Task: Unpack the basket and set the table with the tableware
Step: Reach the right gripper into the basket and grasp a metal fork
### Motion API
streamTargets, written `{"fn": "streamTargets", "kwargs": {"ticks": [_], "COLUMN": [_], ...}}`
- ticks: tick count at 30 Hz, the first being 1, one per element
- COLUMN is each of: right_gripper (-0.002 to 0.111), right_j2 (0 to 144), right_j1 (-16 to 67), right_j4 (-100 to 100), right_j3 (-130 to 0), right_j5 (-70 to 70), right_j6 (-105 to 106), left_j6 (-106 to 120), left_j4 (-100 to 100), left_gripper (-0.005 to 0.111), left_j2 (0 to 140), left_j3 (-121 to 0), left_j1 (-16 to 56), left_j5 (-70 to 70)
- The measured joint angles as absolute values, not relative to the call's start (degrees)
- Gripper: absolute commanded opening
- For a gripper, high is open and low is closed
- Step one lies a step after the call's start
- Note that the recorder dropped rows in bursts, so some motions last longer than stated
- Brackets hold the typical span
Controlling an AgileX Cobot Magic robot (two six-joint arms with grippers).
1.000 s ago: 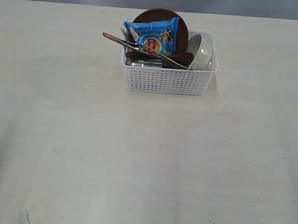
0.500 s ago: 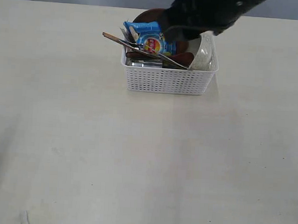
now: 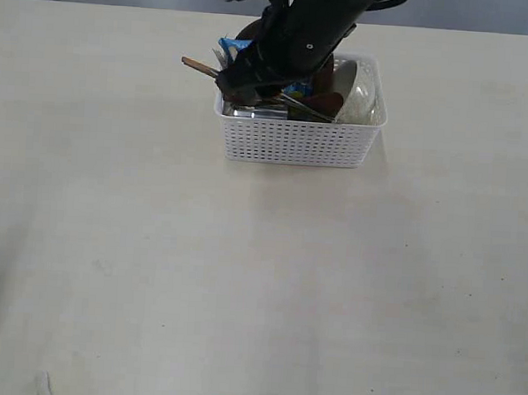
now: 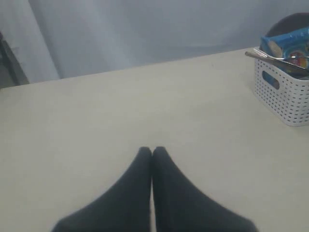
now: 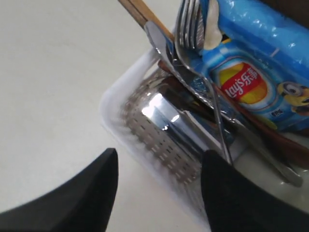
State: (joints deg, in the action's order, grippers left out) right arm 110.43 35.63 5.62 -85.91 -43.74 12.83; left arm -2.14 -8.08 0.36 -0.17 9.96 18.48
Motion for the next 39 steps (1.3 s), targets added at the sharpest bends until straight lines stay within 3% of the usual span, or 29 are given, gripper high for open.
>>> {"fn": "streamTargets", "kwargs": {"ticks": [29, 31, 39], "right_gripper": [0.049, 0.043, 0.0], "right_j2": [118.2, 118.45, 118.67], "right_j1": [35.63, 35.63, 35.63], "right_j4": [-10.16, -10.69, -11.42], "right_j3": [-86.3, -86.43, -86.43], "right_j5": [-34.29, -34.29, -34.42], "right_j6": [5.4, 4.87, 4.5], "left_j6": [-2.14, -2.14, -2.14], "left_j4": [-8.08, -8.08, -8.31], "left_gripper": [0.0, 0.0, 0.0], "left_j2": [0.36, 0.36, 0.36], "left_j3": [-0.17, -0.17, -0.17], "left_j1": [9.96, 9.96, 9.96], "left_j5": [18.48, 18.48, 18.48]}}
